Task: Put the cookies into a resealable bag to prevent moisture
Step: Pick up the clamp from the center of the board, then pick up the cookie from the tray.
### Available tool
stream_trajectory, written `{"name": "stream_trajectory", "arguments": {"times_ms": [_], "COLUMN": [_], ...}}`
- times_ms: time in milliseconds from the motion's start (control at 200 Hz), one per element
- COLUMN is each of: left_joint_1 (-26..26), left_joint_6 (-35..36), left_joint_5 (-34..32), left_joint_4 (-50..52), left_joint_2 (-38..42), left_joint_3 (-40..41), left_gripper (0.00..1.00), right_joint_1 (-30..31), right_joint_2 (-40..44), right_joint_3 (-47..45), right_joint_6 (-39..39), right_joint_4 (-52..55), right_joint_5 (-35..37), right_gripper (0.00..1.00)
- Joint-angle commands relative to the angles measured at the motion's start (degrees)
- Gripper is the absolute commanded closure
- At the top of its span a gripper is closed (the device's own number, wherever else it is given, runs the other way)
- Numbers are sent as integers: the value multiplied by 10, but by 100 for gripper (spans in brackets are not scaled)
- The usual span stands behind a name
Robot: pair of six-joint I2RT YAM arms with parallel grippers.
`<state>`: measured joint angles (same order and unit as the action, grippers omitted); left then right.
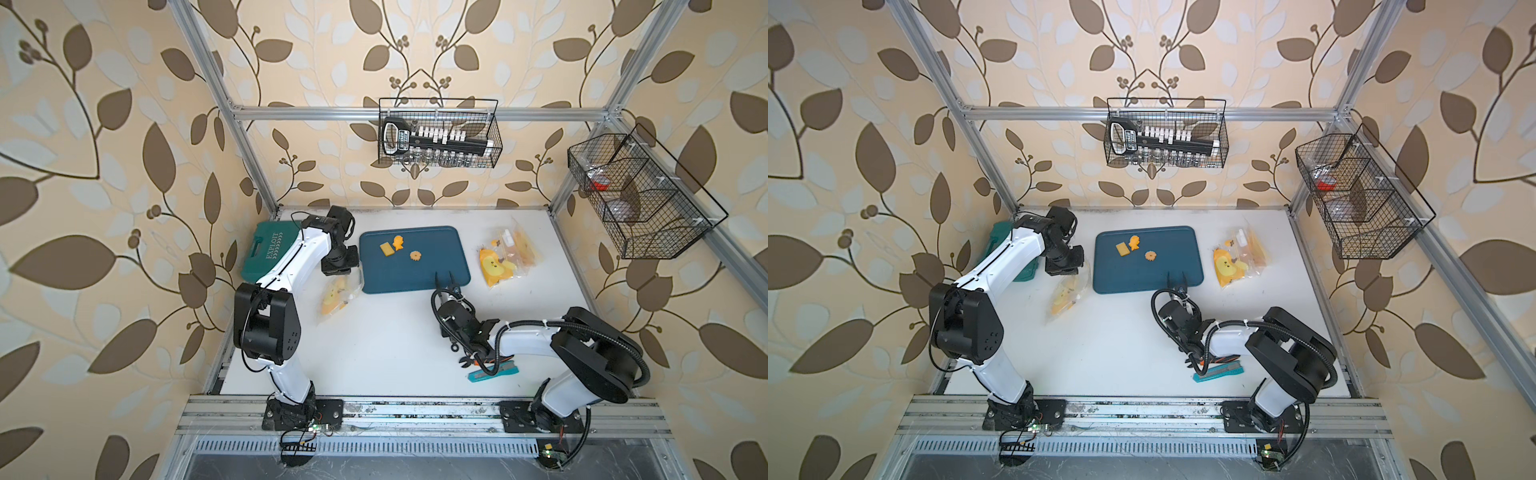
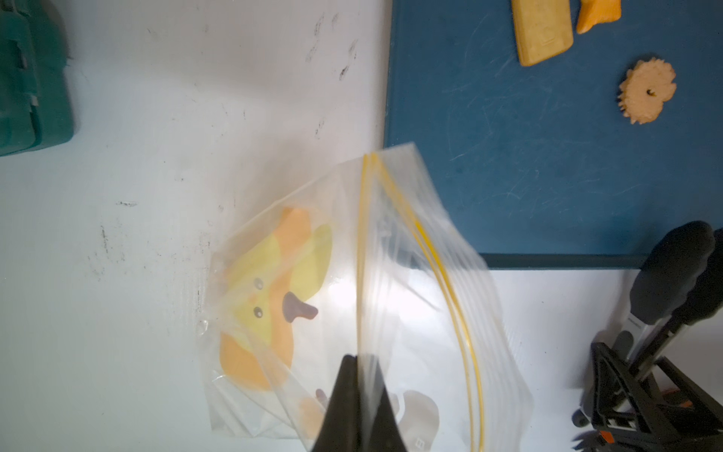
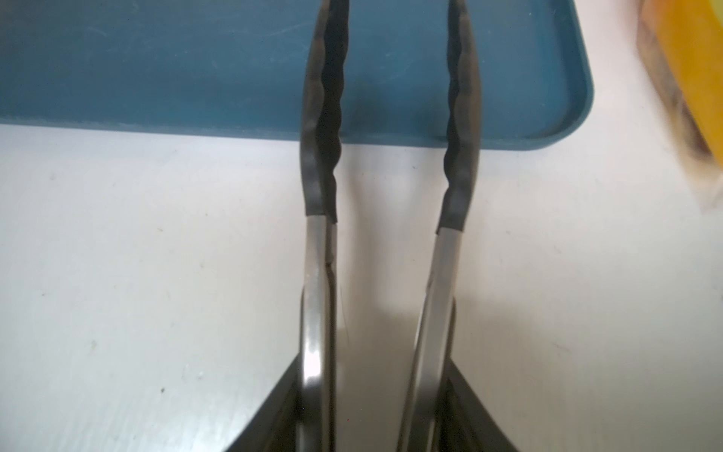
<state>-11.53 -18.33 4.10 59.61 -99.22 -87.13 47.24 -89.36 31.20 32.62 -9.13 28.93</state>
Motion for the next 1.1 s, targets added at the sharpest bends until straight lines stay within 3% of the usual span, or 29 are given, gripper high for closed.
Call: {"name": "stream_trajectory", "arguments": {"times_ms": [0, 155, 305, 410, 540, 795, 1095], "left_joint_1": [5, 5, 5, 5, 5, 5, 9], "left_joint_6": [8, 10, 14, 16, 20, 22, 18], "left_joint_5": [1, -3, -14, -15, -26, -96, -158], "left_joint_4": [-9, -18, -12, -10, -2, 42, 101], "left_joint_2": [15, 23, 18, 17, 16, -4, -57], "left_joint_3": [10, 20, 15, 11, 2, -56, -170], "left_gripper": [100, 100, 100, 100, 100, 100, 100], "right_joint_1": [3, -2, -42, -74, -74, -109, -169], "right_joint_2": [50, 113, 153, 167, 163, 77, -50], "right_joint_3": [-11, -2, 21, 46, 93, 223, 351], "right_joint_6": [-8, -28, -49, -72, -109, -195, -246], "right_joint_4": [27, 67, 119, 157, 215, 312, 324], "right_joint_5": [-12, -44, -123, -173, -184, -222, -271], "right_gripper": [60, 62, 63, 63, 63, 60, 58]}}
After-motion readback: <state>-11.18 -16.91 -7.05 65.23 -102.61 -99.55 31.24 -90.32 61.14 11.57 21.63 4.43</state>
